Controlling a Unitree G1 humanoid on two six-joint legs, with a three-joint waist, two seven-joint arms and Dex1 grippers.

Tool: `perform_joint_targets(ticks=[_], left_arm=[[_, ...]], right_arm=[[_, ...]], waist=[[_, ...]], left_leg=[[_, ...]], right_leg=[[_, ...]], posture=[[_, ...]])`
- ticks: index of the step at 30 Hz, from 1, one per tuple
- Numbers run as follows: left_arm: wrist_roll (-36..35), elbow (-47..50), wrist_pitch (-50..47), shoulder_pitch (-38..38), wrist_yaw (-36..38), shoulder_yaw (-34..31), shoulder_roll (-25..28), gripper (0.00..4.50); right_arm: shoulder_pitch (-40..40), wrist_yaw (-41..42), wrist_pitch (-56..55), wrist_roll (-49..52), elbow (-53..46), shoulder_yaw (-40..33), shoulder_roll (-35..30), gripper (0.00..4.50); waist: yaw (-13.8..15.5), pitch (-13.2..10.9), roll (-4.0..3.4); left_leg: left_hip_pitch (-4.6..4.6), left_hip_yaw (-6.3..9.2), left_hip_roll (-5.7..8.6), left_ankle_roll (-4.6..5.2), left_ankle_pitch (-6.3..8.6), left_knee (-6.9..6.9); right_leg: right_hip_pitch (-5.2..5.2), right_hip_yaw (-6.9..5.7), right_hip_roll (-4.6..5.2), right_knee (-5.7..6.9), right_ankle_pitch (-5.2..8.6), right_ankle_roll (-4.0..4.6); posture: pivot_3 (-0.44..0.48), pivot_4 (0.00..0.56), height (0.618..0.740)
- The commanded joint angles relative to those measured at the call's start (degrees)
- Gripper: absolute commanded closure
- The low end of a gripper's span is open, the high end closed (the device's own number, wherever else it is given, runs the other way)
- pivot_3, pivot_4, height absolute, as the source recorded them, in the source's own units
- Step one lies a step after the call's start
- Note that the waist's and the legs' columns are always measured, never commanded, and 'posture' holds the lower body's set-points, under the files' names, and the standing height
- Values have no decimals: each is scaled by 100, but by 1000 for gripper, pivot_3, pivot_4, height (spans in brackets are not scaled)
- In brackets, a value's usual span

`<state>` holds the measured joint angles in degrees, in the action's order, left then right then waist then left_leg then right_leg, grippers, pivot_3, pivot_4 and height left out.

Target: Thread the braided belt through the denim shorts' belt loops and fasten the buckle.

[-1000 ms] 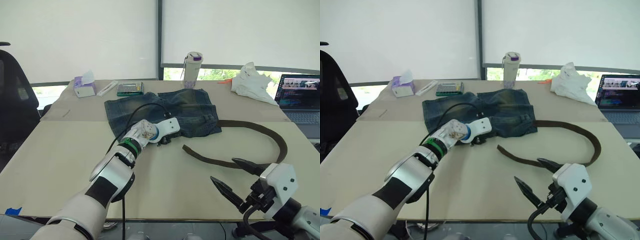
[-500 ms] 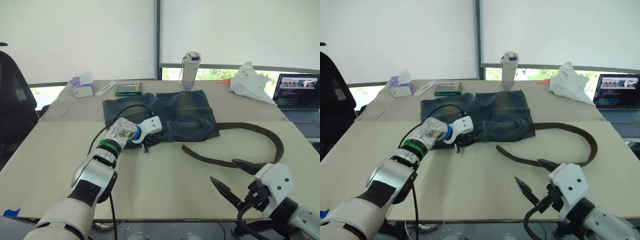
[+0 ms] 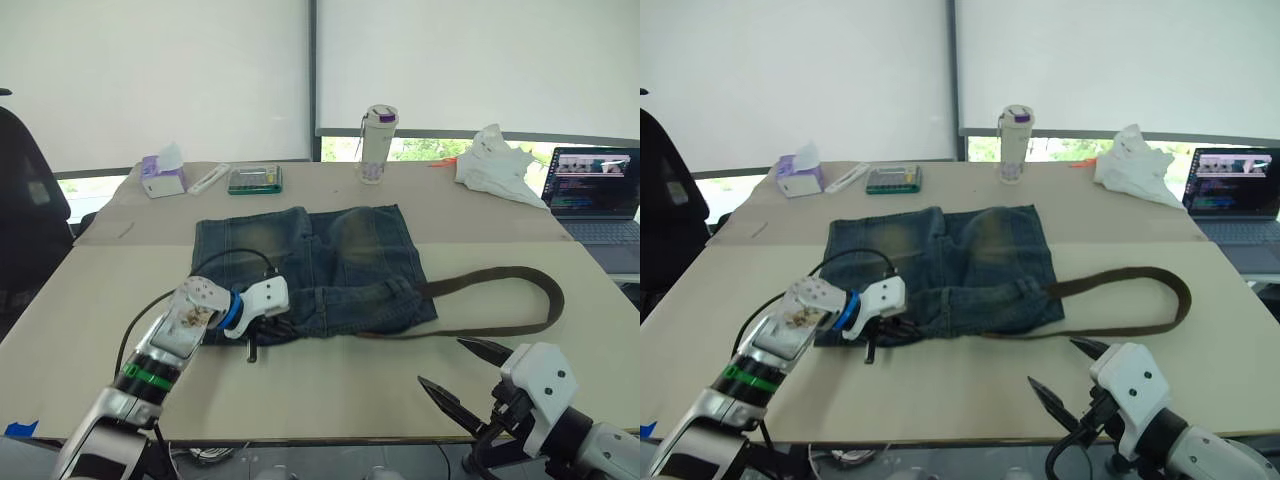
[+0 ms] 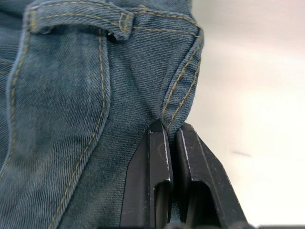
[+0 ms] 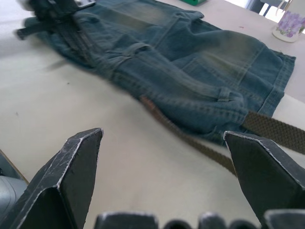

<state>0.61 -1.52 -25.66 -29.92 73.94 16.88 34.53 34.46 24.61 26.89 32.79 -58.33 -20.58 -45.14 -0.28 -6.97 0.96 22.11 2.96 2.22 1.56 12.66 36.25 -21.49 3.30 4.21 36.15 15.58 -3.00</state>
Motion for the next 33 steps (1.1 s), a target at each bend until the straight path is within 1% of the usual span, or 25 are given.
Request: perform_joint_targets(ticks=[1,5,8,13,14,17,19,20,22,26,28,29,31,33], left_arm=[[28,204,157,-35,-360,76,-130,4429],[227,-314,796,-345,-867,201,-554,4429],[252,-644,1145,-575,-931,301,-754,4429],[236,-1021,1598,-812,-698,441,-763,4429],[187,-1021,1621,-808,-645,430,-749,4429],[-83,-868,1605,-681,-548,217,-683,4429],[-521,-629,1318,-597,-449,-63,-698,3738],[-710,-463,1189,-535,-337,-149,-642,3464],[-1089,-92,761,-326,-271,-428,-462,2801],[-1737,607,112,141,-190,-925,-37,1409],[-1929,878,-139,289,-240,-1020,85,741],[-1890,965,-100,374,-312,-1007,130,466],[-1660,1025,280,549,-555,-960,110,466],[-1854,1127,458,712,-663,-1046,-84,466]], right_arm=[[-169,27,285,-486,-27,89,-255,0],[-316,169,576,-891,225,231,-544,0],[-471,381,622,-1199,499,313,-764,0],[-1031,842,779,-1474,1143,662,-1217,0],[-1144,931,813,-1477,1250,717,-1265,0],[-1807,1294,753,-1652,1869,1093,-1549,0],[-2237,1528,705,-1643,2168,1292,-1605,0],[-2454,1632,671,-1640,2308,1385,-1603,0],[-3040,1880,635,-1661,2665,1679,-1565,0],[-3896,2344,473,-1935,3360,2339,-1530,0],[-4140,2479,338,-2069,3611,2535,-1485,0],[-4243,2536,287,-2118,3698,2613,-1452,0],[-4439,2620,217,-2213,3827,2752,-1374,0],[-4583,2693,248,-2212,3871,2823,-1268,0]], waist=[[47,0,0],[154,-1,2],[165,-2,4],[105,-2,4],[100,-2,4],[78,-4,3],[70,-4,2],[69,-5,4],[33,-6,2],[-22,-7,-4],[-41,-10,-9],[-22,-10,-9],[-7,-10,-11],[12,-10,-13]], left_leg=[[-6,0,1,0,0,2],[-10,1,16,2,1,8],[-3,0,22,9,6,17],[-6,-2,23,11,7,19],[-5,-1,21,12,7,18],[-5,-2,19,14,8,18],[-8,-4,19,14,8,21],[-7,-2,19,14,8,21],[-5,-1,15,15,9,21],[-12,-1,9,16,10,18],[-15,0,7,16,10,14],[-15,0,8,16,10,14],[-13,1,10,16,10,16],[-13,0,14,16,10,16]], right_leg=[[8,-1,0,-5,0,0],[23,-11,8,-14,1,-2],[23,-12,9,-16,1,-2],[24,-11,7,-14,1,-2],[24,-12,6,-14,1,-2],[23,-11,2,-14,1,-2],[25,-10,5,-12,1,-2],[24,-11,5,-13,1,-2],[22,-12,2,-13,1,-2],[22,-10,0,-10,1,-1],[22,-11,-1,-10,1,-1],[22,-11,1,-10,1,-1],[22,-13,7,-10,1,-1],[23,-10,13,-11,0,-1]], posture=[[0,150,740],[0,150,740],[0,150,740],[0,150,740],[0,150,740],[0,150,740],[0,150,740],[0,150,740],[0,150,740],[0,150,740],[0,150,740],[0,150,740],[0,150,740],[0,150,740]])
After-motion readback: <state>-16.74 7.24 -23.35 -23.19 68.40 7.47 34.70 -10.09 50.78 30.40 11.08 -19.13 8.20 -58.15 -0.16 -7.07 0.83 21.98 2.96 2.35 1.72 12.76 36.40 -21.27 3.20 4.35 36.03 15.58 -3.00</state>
